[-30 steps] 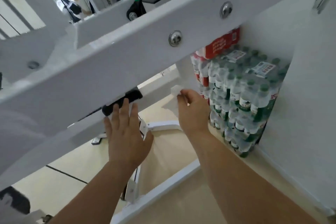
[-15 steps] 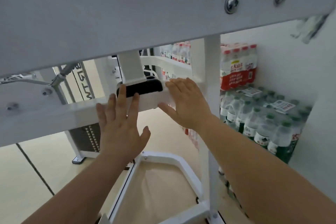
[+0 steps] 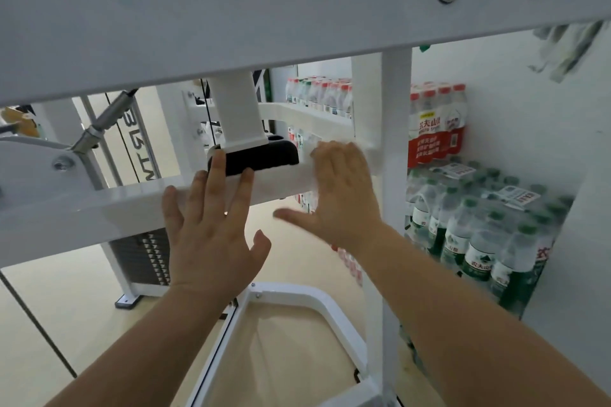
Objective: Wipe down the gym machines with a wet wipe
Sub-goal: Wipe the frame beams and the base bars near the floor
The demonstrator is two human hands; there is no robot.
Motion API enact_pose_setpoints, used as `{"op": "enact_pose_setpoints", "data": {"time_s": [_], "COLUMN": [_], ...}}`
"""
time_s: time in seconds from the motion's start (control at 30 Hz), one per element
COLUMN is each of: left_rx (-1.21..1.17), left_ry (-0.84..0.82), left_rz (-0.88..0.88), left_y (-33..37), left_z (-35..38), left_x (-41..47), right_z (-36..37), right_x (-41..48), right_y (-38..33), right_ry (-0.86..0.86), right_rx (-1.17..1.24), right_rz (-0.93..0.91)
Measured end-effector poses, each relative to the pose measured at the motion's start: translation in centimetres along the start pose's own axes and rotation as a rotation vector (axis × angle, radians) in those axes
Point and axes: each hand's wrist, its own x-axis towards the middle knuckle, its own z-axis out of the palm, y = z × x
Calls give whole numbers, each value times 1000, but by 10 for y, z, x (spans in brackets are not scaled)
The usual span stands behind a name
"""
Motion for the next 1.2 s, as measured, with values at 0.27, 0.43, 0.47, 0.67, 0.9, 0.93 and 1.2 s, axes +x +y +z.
{"op": "enact_pose_setpoints", "data": {"time_s": [0.27,0.43,0.47,0.67,0.9,0.93,1.2], "left_rx": [22,20,21,9,-5,-3,-15], "left_ry": [-32,-33,-35,-10,-53,-57,-70], "left_rz": [-3,-16,-16,-19,-25,-23,-16], "left_y": [1,3,3,3,4,3,1], "left_z": [-3,-4,-4,-1,-6,-6,-9], "left_x": [0,1,1,0,2,2,1], "right_z": [-7,-2,-4,14,7,15,14], "right_x": [9,3,7,-13,-2,-10,-3], "right_y": [20,18,26,-9,14,3,13], "right_ry": [-74,-78,-76,2,4,9,73], "right_rx": [-30,-49,-55,64,-16,4,-6], "right_rz": [38,-76,-33,-54,11,-30,77]}}
